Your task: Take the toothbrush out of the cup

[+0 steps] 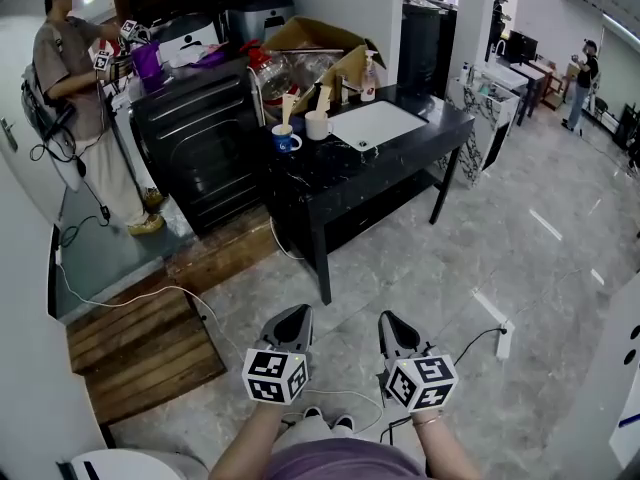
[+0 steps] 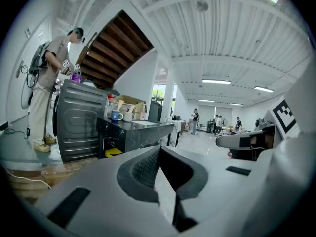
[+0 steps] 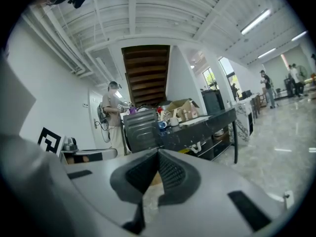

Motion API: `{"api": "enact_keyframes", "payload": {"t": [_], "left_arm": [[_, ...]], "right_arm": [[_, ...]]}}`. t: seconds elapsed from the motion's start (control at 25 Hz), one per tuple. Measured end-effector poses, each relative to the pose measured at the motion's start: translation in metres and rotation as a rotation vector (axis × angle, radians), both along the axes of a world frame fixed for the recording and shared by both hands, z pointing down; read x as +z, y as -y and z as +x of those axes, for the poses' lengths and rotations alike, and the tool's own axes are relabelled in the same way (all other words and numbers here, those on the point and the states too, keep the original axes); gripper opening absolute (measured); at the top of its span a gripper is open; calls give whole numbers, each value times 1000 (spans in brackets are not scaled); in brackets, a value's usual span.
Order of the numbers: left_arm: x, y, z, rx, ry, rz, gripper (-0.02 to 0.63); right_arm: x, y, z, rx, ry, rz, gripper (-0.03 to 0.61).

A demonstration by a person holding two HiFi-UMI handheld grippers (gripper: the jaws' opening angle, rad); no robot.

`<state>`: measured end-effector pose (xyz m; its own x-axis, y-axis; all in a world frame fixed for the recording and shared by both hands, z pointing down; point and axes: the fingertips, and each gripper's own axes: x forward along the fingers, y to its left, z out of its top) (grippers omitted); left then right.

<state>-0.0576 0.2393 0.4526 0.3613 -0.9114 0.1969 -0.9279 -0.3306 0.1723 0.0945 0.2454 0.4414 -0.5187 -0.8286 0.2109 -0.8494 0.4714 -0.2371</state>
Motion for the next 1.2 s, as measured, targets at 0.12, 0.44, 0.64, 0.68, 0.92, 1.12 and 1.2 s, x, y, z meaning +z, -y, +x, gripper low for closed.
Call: {"api": "enact_keyframes", "payload": {"t": [0.12, 0.44, 0.64, 0.68, 0.92, 1.12, 1.2], "left_arm": [[0, -7, -1, -11, 2, -2, 2], [-6, -6, -13, -61, 1, 6, 82], [-6, 3, -18, -82, -2, 5, 121], [-5, 7, -19, -81, -1, 3, 128], [0, 44, -22, -78, -9, -2, 140], [12, 96, -30, -80, -31, -7, 140], [13, 123, -36, -79, -31, -5, 140]], "right_arm": [[2, -8, -1, -14, -2, -2, 2], [-1, -8, 1, -32, 5, 8, 2], [-2, 1, 4, -29, 17, 6, 2], [-1, 5, 4, -28, 21, 4, 2], [5, 39, 0, -20, 27, -3, 2], [17, 85, -4, -9, 10, -18, 2], [20, 109, -8, -3, 6, -22, 3]]}}
